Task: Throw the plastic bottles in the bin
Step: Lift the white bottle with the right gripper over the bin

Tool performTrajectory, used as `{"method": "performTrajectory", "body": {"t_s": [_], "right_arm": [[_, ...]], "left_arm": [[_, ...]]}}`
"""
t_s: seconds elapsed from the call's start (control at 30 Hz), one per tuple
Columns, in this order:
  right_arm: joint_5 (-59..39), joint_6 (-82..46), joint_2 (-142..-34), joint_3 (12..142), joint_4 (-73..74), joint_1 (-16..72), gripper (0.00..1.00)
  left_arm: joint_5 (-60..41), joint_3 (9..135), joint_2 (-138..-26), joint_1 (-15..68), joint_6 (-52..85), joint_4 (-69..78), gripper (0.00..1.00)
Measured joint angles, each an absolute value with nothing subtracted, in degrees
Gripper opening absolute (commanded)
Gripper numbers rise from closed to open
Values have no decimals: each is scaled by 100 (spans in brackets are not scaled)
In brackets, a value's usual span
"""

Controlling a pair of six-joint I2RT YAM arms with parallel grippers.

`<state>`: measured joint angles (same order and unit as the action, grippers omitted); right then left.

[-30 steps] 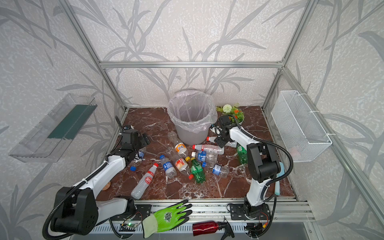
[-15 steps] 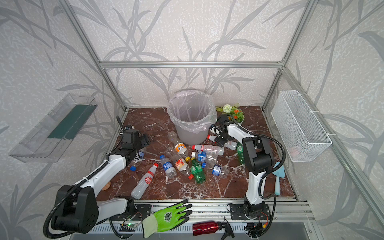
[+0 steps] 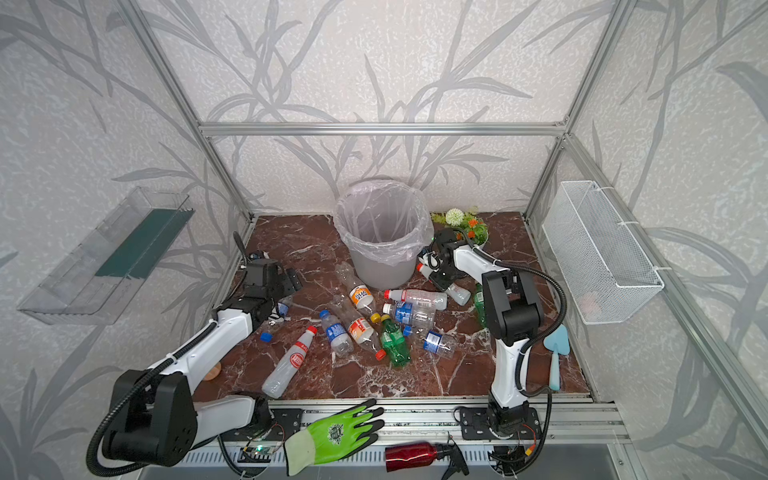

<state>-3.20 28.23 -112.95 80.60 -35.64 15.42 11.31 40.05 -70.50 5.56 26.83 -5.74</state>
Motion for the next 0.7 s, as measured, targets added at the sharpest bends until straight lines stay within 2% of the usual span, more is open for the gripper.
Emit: {"method": "performTrajectory", "body": {"t_s": [0.3,0.47,0.7], "right_arm": [[-478,2032,-9507,7321,-2934,1275,42],[-552,1457,-8241,6654,-2169,867,45],[-607,788,-6818,6248,-1439,845,47]], "left_arm": [[1170,4005,-7028,556,2727,-596,91],[1223,4005,-7011,558,2834,-602,91],[1258,4005,-6969,556,2969,-620,91]]}}
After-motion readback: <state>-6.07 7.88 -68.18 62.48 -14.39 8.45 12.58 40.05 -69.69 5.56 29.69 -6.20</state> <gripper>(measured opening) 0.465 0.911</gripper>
